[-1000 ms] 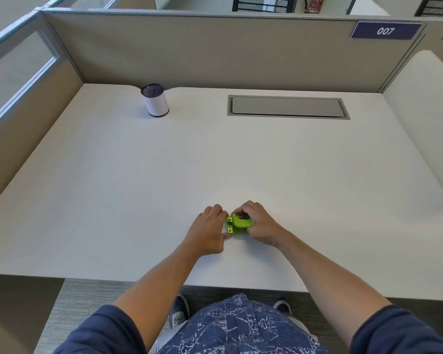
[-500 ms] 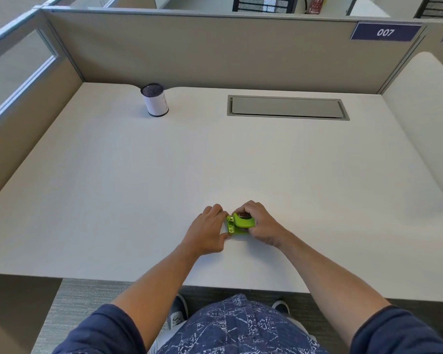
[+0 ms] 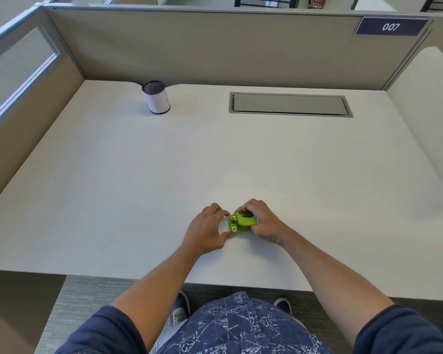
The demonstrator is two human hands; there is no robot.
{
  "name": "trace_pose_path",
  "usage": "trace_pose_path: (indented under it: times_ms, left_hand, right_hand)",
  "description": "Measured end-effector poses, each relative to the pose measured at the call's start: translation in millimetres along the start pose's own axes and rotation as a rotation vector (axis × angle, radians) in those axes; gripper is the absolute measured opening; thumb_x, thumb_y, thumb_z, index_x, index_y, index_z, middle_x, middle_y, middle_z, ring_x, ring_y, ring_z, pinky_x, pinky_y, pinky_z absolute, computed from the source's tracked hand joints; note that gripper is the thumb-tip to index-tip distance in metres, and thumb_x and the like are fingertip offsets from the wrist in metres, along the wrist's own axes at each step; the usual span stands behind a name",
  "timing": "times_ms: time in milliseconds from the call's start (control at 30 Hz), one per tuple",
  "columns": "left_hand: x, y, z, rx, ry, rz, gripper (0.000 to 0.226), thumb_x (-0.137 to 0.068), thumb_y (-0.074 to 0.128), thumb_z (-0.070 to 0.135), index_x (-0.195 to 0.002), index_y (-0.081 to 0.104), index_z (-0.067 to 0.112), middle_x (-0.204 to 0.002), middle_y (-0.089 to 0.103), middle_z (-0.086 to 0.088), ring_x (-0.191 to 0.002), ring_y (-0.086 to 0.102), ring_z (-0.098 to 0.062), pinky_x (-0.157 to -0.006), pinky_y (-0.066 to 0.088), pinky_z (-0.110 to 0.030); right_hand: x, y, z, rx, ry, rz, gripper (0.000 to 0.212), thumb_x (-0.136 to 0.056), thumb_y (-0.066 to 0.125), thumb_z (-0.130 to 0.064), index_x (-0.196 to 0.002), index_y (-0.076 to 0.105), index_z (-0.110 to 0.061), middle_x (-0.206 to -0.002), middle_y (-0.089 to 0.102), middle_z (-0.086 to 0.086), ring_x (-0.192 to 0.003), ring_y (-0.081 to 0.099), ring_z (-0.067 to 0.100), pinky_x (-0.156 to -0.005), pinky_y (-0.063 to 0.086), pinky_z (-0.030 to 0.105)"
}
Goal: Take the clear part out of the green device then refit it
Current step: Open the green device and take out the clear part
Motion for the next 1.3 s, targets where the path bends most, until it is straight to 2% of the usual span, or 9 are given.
trace_pose_path:
  times_ms: [200, 567, 700, 767, 867, 967, 1300]
  left_hand:
    - [4.4, 5.2, 0.1, 0.06, -0.065, 0.013, 0.052, -0.083, 0.076, 0.046, -0.127, 0.065, 0.021, -0.112, 0.056, 0.009, -0.1, 0.055, -0.012, -0.077, 0.051, -0.027]
    - [2.4, 10.7, -4.5, 0.151, -0.122, 0.018, 0.049, -0.078, 0.078, 0.047, -0.123, 0.07, 0.029, -0.102, 0.054, 0.017, -0.096, 0.052, -0.007, -0.077, 0.043, -0.022]
    - [0.3, 12.1, -7.6, 0.276, -0.138, 0.004, 0.054, -0.076, 0.082, 0.04, -0.128, 0.07, 0.032, -0.093, 0.058, 0.017, -0.091, 0.054, -0.009, -0.08, 0.043, -0.022]
    - [-2.9, 14.0, -8.4, 0.286, -0.143, -0.005, 0.048, -0.08, 0.078, 0.032, -0.128, 0.07, 0.034, -0.09, 0.059, 0.016, -0.088, 0.053, -0.01, -0.079, 0.04, -0.019]
    - [-9.0, 15.7, -9.7, 0.327, -0.183, 0.006, 0.035, -0.087, 0.07, 0.024, -0.119, 0.075, 0.037, -0.083, 0.059, 0.017, -0.084, 0.05, -0.008, -0.073, 0.036, -0.012]
    - [-13.9, 16.8, -10.3, 0.34, -0.206, 0.015, 0.029, -0.09, 0.07, 0.021, -0.113, 0.078, 0.036, -0.081, 0.059, 0.016, -0.085, 0.053, -0.013, -0.072, 0.038, -0.018]
    - [-20.8, 18.4, -9.0, 0.341, -0.278, 0.08, 0.025, -0.087, 0.069, 0.019, -0.094, 0.08, 0.041, -0.077, 0.06, 0.014, -0.079, 0.056, -0.006, -0.063, 0.038, -0.018]
  right_hand:
    - [0.6, -0.9, -2.3, 0.026, -0.003, -0.001, 0.058, -0.067, 0.052, 0.016, -0.113, 0.067, -0.015, -0.11, 0.058, 0.001, -0.108, 0.045, 0.021, -0.095, 0.044, 0.035]
    - [3.0, -3.0, -3.3, 0.006, 0.016, -0.015, 0.059, -0.066, 0.052, 0.016, -0.113, 0.067, -0.017, -0.109, 0.056, -0.003, -0.109, 0.046, 0.022, -0.095, 0.043, 0.034]
    - [4.8, 0.3, -2.2, 0.029, 0.006, 0.01, 0.059, -0.066, 0.054, 0.016, -0.113, 0.066, -0.017, -0.11, 0.057, -0.003, -0.106, 0.045, 0.019, -0.092, 0.041, 0.029]
    - [5.6, 1.7, -1.3, 0.037, -0.009, 0.026, 0.059, -0.064, 0.053, 0.016, -0.112, 0.066, -0.016, -0.108, 0.057, -0.004, -0.103, 0.044, 0.017, -0.089, 0.039, 0.024]
    - [6.8, 4.1, -1.9, 0.066, -0.048, 0.045, 0.058, -0.059, 0.05, 0.011, -0.109, 0.067, -0.014, -0.104, 0.057, -0.005, -0.098, 0.044, 0.015, -0.083, 0.035, 0.019]
    - [6.2, 4.5, -3.6, 0.089, -0.084, 0.081, 0.058, -0.053, 0.046, 0.001, -0.105, 0.068, -0.011, -0.102, 0.059, -0.002, -0.095, 0.046, 0.018, -0.083, 0.035, 0.02]
    - [6.5, 9.0, -1.4, 0.162, -0.154, 0.156, 0.06, -0.05, 0.046, -0.001, -0.105, 0.068, -0.011, -0.101, 0.061, 0.001, -0.093, 0.046, 0.02, -0.087, 0.039, 0.028]
Point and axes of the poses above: each hand's wrist, its own x-axis away from the middle knuckle, its own y-axis out of the palm, z = x × y, the point moved 2 cm from there along -x, towards the middle knuckle
